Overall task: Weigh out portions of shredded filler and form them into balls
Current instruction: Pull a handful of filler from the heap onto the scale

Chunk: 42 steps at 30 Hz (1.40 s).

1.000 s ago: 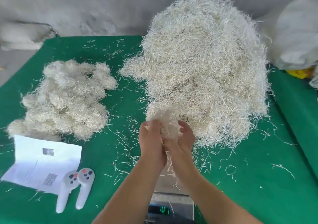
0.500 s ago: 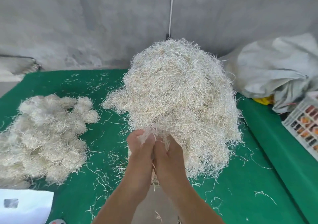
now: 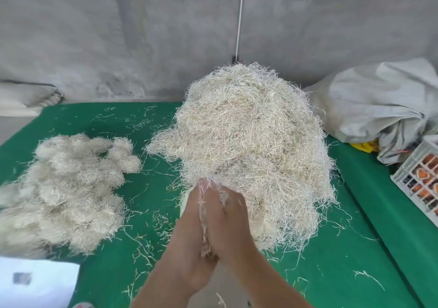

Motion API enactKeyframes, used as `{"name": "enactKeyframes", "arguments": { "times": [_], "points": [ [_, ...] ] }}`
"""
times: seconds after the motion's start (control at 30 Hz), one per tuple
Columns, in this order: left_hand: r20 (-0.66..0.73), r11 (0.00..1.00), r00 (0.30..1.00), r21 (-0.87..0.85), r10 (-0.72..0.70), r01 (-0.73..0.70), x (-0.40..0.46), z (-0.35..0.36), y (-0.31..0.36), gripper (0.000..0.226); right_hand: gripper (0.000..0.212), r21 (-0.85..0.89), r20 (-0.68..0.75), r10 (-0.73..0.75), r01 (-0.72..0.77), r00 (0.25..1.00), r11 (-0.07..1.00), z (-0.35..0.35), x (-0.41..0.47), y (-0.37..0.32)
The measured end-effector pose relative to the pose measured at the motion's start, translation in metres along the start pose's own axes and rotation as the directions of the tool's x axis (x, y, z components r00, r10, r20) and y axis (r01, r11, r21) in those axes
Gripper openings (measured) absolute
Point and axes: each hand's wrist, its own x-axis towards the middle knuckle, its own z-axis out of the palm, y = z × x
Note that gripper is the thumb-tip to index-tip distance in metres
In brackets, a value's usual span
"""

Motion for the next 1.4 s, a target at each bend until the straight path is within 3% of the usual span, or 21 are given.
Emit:
{"name": "enactKeyframes", "arguments": {
  "times": [0.13, 0.23, 0.33, 0.43, 0.5, 0.57, 0.63, 0.67, 0.7, 0.77, 0.8, 0.83, 0.9, 1.03, 1.1, 1.17, 1.23, 1.27, 1.3, 1.33, 1.4],
  "points": [
    [-0.194, 0.987, 0.974, 0.128, 0.12, -0.096, 0.006, 0.006, -0.002, 0.049, 0.016, 0.114, 0.047, 0.093, -0.097, 0.995, 0.989, 0.001, 0.003, 0.008],
    [-0.331, 0.994, 0.938, 0.063, 0.102, -0.085, 0.014, 0.008, -0.006, 0.037, 0.035, -0.104, -0.199, -0.003, -0.018, 0.98, 0.994, 0.0, 0.013, 0.016],
    [-0.342, 0.98, 0.929, -0.092, 0.138, -0.179, 0.021, 0.006, -0.004, 0.03, 0.043, -0.02, 0.157, 0.094, -0.092, 0.983, 0.996, 0.001, 0.011, 0.007],
    [-0.409, 0.954, 0.865, 0.055, 0.29, -0.294, 0.022, 0.0, 0.006, 0.022, 0.042, 0.29, 0.317, 0.25, -0.344, 0.915, 0.893, -0.009, 0.01, 0.003],
    [-0.291, 0.908, 0.86, 0.146, 0.419, -0.393, 0.015, 0.007, 0.005, 0.021, 0.025, 0.423, 0.279, 0.186, -0.294, 0.942, 0.857, -0.016, 0.007, 0.003],
    [-0.128, 0.79, 0.819, 0.38, 0.559, -0.48, 0.012, 0.008, -0.011, 0.038, 0.035, 0.579, 0.259, 0.215, -0.329, 0.942, 0.746, -0.016, -0.003, -0.005],
    [-0.129, 0.626, 0.716, 0.606, 0.686, -0.49, 0.014, 0.004, -0.018, 0.038, 0.029, 0.499, 0.163, 0.176, -0.235, 0.971, 0.834, -0.004, -0.008, -0.007],
    [-0.178, 0.62, 0.696, 0.638, 0.696, -0.456, 0.016, -0.001, -0.017, 0.036, 0.028, 0.434, 0.077, 0.128, -0.149, 0.989, 0.888, 0.0, -0.009, -0.008],
    [-0.213, 0.673, 0.718, 0.589, 0.663, -0.447, 0.015, -0.002, -0.013, 0.034, 0.032, 0.386, -0.021, 0.088, -0.073, 0.996, 0.92, 0.002, -0.009, -0.007],
    [-0.174, 0.897, 0.882, 0.155, 0.437, -0.414, 0.014, -0.001, -0.005, 0.039, 0.041, 0.329, -0.129, 0.048, -0.003, 0.99, 0.944, 0.003, -0.009, -0.005],
    [-0.136, 0.937, 0.929, -0.021, 0.344, -0.35, 0.015, -0.001, -0.004, 0.043, 0.044, 0.358, -0.129, 0.067, -0.017, 0.989, 0.933, 0.002, -0.008, -0.004],
    [-0.14, 0.946, 0.943, -0.075, 0.302, -0.315, 0.014, 0.001, -0.004, 0.044, 0.046, 0.381, -0.111, 0.105, -0.055, 0.988, 0.923, 0.002, -0.006, -0.003],
    [-0.148, 0.96, 0.953, -0.049, 0.264, -0.274, 0.012, 0.006, -0.01, 0.037, 0.046, 0.373, -0.067, 0.099, -0.067, 0.993, 0.925, 0.004, -0.005, -0.004],
    [-0.195, 0.975, 0.958, -0.031, 0.208, -0.218, 0.013, 0.006, -0.027, 0.052, 0.038, 0.295, -0.085, -0.008, 0.033, 0.996, 0.955, 0.006, -0.005, 0.006],
    [-0.153, 0.985, 0.977, -0.066, 0.149, -0.16, 0.014, 0.005, -0.025, 0.059, 0.031, 0.155, -0.132, -0.146, 0.166, 0.98, 0.974, 0.007, -0.007, 0.017],
    [-0.167, 0.986, 0.972, 0.01, 0.167, -0.168, 0.016, 0.007, -0.022, 0.053, 0.04, -0.098, -0.171, -0.193, 0.178, 0.966, 0.979, 0.006, -0.004, 0.026],
    [-0.237, 0.983, 0.954, 0.051, 0.183, -0.176, 0.02, 0.003, -0.02, 0.041, 0.05, -0.309, -0.114, -0.19, 0.147, 0.975, 0.94, 0.002, 0.001, 0.028],
    [-0.254, 0.98, 0.948, 0.008, 0.192, -0.197, 0.023, 0.001, -0.02, 0.037, 0.054, -0.307, -0.03, -0.143, 0.127, 0.989, 0.943, 0.001, 0.0, 0.026],
    [-0.275, 0.976, 0.942, -0.041, 0.193, -0.212, 0.026, -0.001, -0.018, 0.034, 0.06, -0.21, 0.065, -0.062, 0.074, 0.996, 0.975, 0.0, -0.002, 0.025],
    [-0.312, 0.97, 0.927, -0.052, 0.209, -0.236, 0.03, -0.004, -0.016, 0.032, 0.064, 0.005, 0.163, 0.045, -0.047, 0.986, 0.999, 0.0, -0.005, 0.021],
    [-0.351, 0.931, 0.863, 0.173, 0.363, -0.322, 0.035, -0.007, -0.013, 0.034, 0.058, 0.423, 0.354, 0.2, -0.347, 0.914, 0.837, 0.005, -0.013, 0.015]
  ]
}}
